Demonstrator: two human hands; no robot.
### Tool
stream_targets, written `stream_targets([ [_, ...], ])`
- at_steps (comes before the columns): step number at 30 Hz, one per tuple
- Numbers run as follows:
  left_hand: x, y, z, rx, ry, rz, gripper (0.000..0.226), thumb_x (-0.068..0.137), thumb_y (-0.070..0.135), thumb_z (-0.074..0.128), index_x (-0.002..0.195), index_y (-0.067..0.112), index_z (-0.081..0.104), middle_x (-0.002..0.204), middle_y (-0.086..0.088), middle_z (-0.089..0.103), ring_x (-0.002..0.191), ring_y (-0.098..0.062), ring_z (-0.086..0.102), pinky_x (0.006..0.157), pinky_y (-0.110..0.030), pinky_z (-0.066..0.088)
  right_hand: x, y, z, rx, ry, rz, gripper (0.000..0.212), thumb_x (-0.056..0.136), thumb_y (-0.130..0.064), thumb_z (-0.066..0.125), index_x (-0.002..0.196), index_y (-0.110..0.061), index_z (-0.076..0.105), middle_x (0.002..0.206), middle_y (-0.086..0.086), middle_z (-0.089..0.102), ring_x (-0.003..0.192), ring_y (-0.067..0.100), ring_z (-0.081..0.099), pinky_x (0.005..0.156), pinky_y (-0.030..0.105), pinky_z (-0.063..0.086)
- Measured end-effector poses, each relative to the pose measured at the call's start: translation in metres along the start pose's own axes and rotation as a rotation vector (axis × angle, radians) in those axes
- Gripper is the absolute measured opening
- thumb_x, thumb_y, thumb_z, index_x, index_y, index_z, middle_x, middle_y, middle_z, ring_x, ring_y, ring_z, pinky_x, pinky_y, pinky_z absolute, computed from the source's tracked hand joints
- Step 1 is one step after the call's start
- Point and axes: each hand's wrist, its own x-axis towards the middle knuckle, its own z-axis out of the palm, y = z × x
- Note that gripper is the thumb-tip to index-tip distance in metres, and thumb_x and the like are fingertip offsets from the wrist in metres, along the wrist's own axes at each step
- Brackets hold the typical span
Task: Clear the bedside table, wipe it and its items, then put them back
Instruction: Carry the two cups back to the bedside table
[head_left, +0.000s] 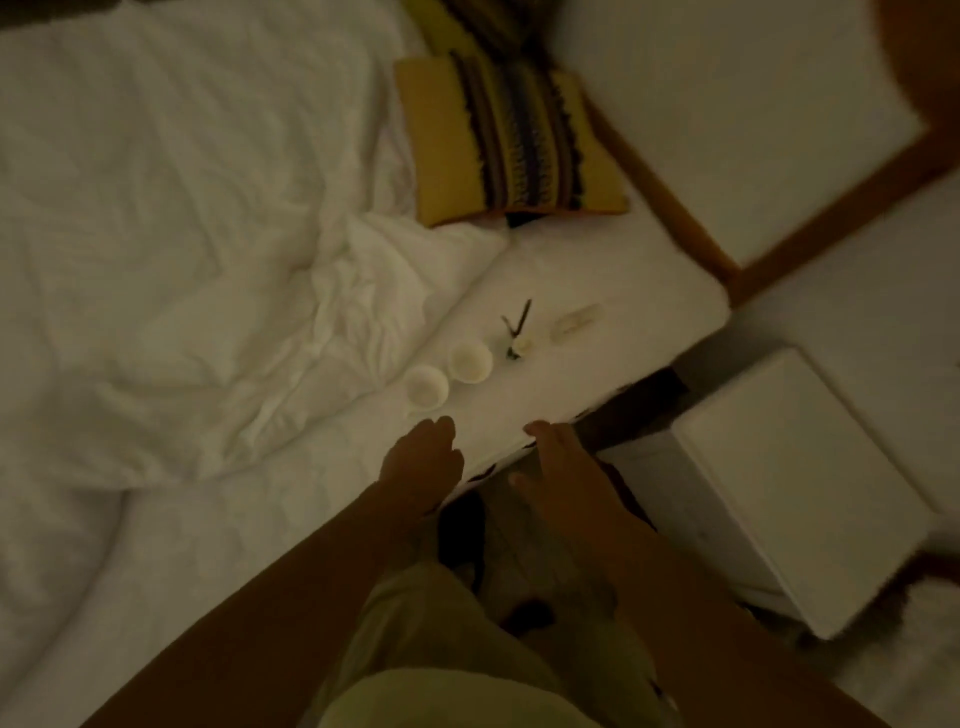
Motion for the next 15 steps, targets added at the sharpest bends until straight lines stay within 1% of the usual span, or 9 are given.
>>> stream_targets([
  [2, 0.014, -0.01, 0.0, -0.09, 0.049, -0.111, 0.039, 0.094, 0.032, 0.051, 0.128, 0.014, 0.049, 0.121, -0.009, 0.057, 0.115, -0.025, 0.055, 0.098, -0.037, 0.042, 0.038, -0.003, 0.003, -0.004, -0.04, -0.088, 0.062, 0.087, -0.032, 0.066, 0.141, -0.015, 0.038, 0.143, 0.008, 0.035, 0.122, 0.027, 0.05, 0.096, 0.04, 0.05],
  [4, 0.031, -0.02, 0.007, -0.178, 0.106, -0.207, 0.039, 0.092, 0.033, 0.055, 0.126, 0.014, 0.05, 0.117, -0.008, 0.06, 0.112, -0.024, 0.058, 0.097, -0.036, 0.044, 0.078, -0.003, 0.013, -0.03, -0.084, -0.135, 0.069, 0.086, -0.034, 0.068, 0.143, -0.014, 0.035, 0.15, 0.01, 0.027, 0.126, 0.027, 0.046, 0.099, 0.044, 0.049],
  [6, 0.058, -0.027, 0.02, -0.249, 0.179, -0.295, 0.04, 0.09, 0.035, 0.058, 0.124, 0.016, 0.05, 0.114, -0.007, 0.061, 0.108, -0.024, 0.06, 0.092, -0.037, 0.048, 0.124, 0.003, 0.027, -0.08, -0.087, -0.205, 0.077, 0.085, -0.04, 0.067, 0.147, -0.019, 0.026, 0.156, 0.009, 0.015, 0.133, 0.026, 0.04, 0.103, 0.041, 0.046],
  [8, 0.092, -0.034, 0.045, -0.287, 0.254, -0.348, 0.052, 0.087, 0.036, 0.063, 0.131, 0.015, 0.045, 0.119, -0.009, 0.056, 0.109, -0.027, 0.058, 0.087, -0.039, 0.051, 0.172, 0.019, 0.05, -0.121, -0.082, -0.258, 0.085, 0.085, -0.042, 0.066, 0.151, -0.026, 0.015, 0.16, 0.007, 0.002, 0.14, 0.029, 0.03, 0.104, 0.042, 0.045],
  [9, 0.103, -0.036, 0.052, -0.269, 0.298, -0.34, 0.062, 0.085, 0.037, 0.066, 0.136, 0.015, 0.04, 0.125, -0.011, 0.05, 0.114, -0.029, 0.055, 0.087, -0.04, 0.052, 0.189, 0.025, 0.059, -0.146, -0.078, -0.286, 0.088, 0.085, -0.042, 0.066, 0.152, -0.028, 0.01, 0.161, 0.007, -0.003, 0.143, 0.031, 0.024, 0.106, 0.043, 0.044],
  [11, 0.128, -0.038, 0.069, -0.239, 0.36, -0.329, 0.083, 0.081, 0.041, 0.07, 0.147, 0.017, 0.024, 0.143, -0.014, 0.033, 0.128, -0.032, 0.041, 0.092, -0.044, 0.051, 0.225, 0.039, 0.076, -0.232, -0.044, -0.329, 0.095, 0.084, -0.042, 0.068, 0.153, -0.031, 0.003, 0.162, 0.009, -0.01, 0.147, 0.035, 0.009, 0.11, 0.046, 0.039],
  [13, 0.157, -0.045, 0.087, -0.206, 0.397, -0.338, 0.101, 0.078, 0.047, 0.071, 0.151, 0.026, 0.005, 0.156, -0.01, 0.01, 0.142, -0.033, 0.022, 0.103, -0.049, 0.043, 0.259, 0.051, 0.097, -0.334, -0.01, -0.37, 0.102, 0.082, -0.045, 0.07, 0.153, -0.033, -0.003, 0.161, 0.011, -0.015, 0.148, 0.04, 0.0, 0.114, 0.051, 0.032],
  [15, 0.183, -0.052, 0.103, -0.132, 0.404, -0.341, 0.11, 0.076, 0.053, 0.07, 0.151, 0.032, -0.008, 0.16, -0.008, -0.007, 0.147, -0.034, 0.007, 0.107, -0.053, 0.036, 0.285, 0.062, 0.114, -0.42, -0.002, -0.39, 0.108, 0.08, -0.049, 0.071, 0.152, -0.035, -0.009, 0.161, 0.012, -0.019, 0.148, 0.042, -0.005, 0.115, 0.055, 0.026],
])
